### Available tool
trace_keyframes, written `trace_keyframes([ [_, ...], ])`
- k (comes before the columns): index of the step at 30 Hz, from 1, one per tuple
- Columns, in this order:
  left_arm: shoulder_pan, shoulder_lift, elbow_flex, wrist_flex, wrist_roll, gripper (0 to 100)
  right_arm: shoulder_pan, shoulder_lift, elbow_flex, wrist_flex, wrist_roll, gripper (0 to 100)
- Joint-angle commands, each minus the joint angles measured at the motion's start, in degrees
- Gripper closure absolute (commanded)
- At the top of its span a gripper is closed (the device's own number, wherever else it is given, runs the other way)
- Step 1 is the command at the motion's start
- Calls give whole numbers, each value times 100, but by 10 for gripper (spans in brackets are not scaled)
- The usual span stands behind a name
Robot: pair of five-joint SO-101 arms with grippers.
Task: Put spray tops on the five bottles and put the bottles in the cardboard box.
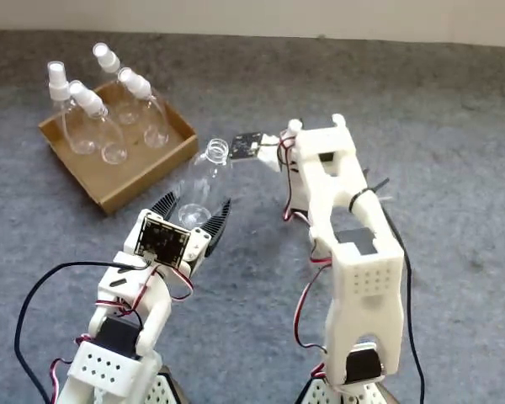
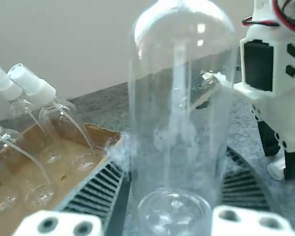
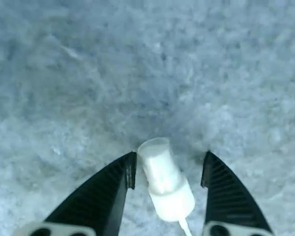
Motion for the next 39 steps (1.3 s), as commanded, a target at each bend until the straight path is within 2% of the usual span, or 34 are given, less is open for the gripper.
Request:
trace_keyframes([
  [1, -66, -101, 154, 0, -18, 881, 338, 92, -734, 242, 79, 797],
  [7, -66, -84, 154, 0, -18, 881, 708, 400, -971, 303, 79, 807],
  [13, -66, -66, 154, 0, -18, 881, 769, 479, -971, 303, 35, 943],
  [16, -66, -66, 154, 0, -18, 881, 760, 453, -963, 303, -44, 978],
  [21, -57, -66, 154, 0, -18, 881, 778, 435, -1007, 312, -1495, 995],
  [28, 145, -57, 154, 0, -18, 881, 769, 426, -1675, 418, -2796, 995],
  [34, 409, -84, 154, 149, -18, 881, 699, 435, -3486, 1657, -3684, 995],
  [39, 602, -57, 154, 193, -26, 881, 734, 312, -4840, 1640, -4897, 995],
])
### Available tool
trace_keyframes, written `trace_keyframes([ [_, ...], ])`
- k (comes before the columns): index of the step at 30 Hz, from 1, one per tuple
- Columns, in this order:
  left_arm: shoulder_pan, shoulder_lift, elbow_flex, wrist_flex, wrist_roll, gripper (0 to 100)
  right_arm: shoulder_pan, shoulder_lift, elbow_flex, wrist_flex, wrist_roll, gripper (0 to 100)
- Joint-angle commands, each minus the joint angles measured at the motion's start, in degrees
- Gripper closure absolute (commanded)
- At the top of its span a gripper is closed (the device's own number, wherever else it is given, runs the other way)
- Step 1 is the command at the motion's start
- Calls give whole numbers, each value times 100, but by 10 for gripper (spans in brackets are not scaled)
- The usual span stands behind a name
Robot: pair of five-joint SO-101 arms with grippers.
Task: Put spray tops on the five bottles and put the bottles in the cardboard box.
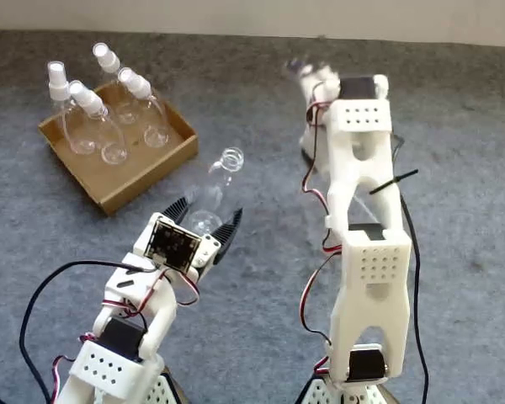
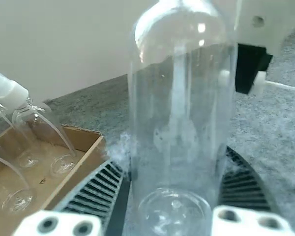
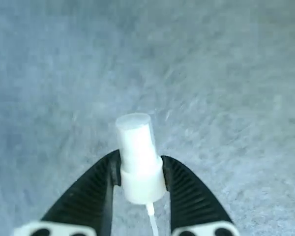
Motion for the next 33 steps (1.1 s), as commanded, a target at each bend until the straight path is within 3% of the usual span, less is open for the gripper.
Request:
trace_keyframes([
  [1, 198, -57, 154, 97, -35, 881, 66, -330, -1015, 119, -835, 995],
  [17, 549, -57, 154, 264, -18, 881, -22, -3327, -734, 127, -2866, 995],
  [28, 1789, -92, 154, 914, -35, 881, -40, -6554, 2176, 75, -3112, 995],
  [33, 2185, -84, 154, 1046, -44, 881, -40, -7793, 3442, -488, -3112, 995],
])
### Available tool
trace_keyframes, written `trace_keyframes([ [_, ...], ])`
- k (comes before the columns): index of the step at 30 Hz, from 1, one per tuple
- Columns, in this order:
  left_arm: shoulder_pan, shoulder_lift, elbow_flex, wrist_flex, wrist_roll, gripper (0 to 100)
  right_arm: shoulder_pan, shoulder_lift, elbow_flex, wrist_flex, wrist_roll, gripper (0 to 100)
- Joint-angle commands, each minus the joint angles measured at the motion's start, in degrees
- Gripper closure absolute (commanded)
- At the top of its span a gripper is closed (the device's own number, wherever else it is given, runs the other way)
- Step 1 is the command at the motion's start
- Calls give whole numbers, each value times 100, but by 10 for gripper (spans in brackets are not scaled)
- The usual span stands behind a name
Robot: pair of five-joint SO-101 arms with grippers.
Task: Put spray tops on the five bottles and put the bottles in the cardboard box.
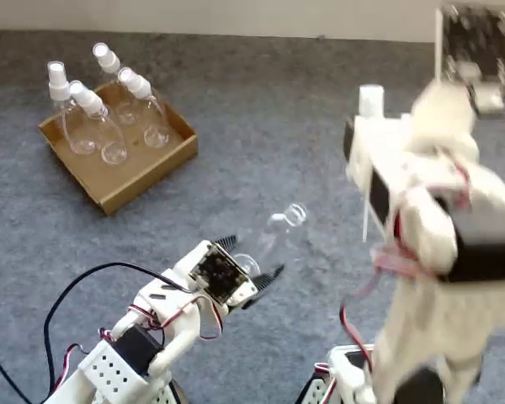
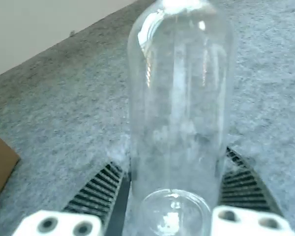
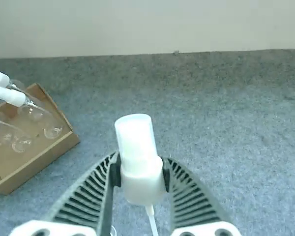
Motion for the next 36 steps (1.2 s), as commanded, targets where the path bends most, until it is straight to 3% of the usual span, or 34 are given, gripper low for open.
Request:
trace_keyframes([
  [1, 382, -75, 154, 44, -44, 881, -31, -919, 848, -514, -62, 995],
  [5, 593, -57, 154, 44, -44, 881, -31, -1675, 2105, -1138, -97, 995],
  [15, 787, -101, 154, 281, -44, 881, -31, -3319, 4576, -3099, -1143, 995],
  [21, 760, -101, 154, 281, -44, 881, -101, -3864, 4743, -3222, -1152, 995],
  [29, 760, -101, 154, 281, -44, 881, -1103, -4374, 4743, -3407, -1134, 995],
  [36, 760, -110, 154, 281, -44, 881, -1086, -4549, 4963, -3547, -1090, 995],
])
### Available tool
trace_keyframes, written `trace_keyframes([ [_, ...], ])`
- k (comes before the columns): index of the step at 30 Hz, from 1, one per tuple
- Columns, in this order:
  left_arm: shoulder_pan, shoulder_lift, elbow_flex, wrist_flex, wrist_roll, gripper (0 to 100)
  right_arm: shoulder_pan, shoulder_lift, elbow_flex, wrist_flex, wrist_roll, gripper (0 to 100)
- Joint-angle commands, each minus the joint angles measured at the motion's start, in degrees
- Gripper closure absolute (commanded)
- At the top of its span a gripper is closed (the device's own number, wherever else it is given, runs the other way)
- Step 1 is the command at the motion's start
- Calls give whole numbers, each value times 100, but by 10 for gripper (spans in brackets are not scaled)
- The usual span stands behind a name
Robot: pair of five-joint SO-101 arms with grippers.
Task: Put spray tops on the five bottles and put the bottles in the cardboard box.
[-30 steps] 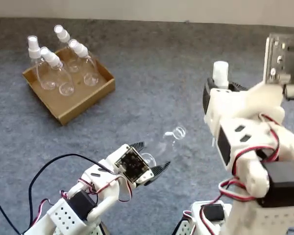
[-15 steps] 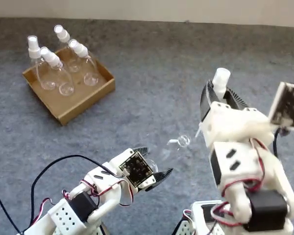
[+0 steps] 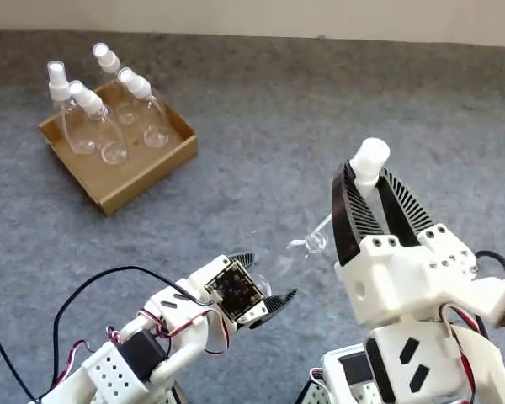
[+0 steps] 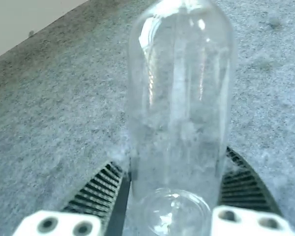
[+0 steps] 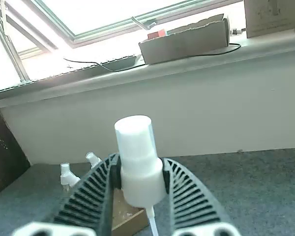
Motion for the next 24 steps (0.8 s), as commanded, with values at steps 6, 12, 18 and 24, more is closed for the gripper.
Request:
trace_keyframes([
  [6, 40, -110, 154, 18, -53, 881, -66, -40, 426, -180, 563, 995],
  [12, 40, -110, 154, 18, -53, 881, -66, -40, 541, -180, 607, 995],
  [18, 40, -110, 154, -9, -53, 881, -92, -40, 796, -136, 571, 995],
  [24, 40, -110, 154, -9, -53, 881, -101, -40, 1402, -145, 563, 995],
])
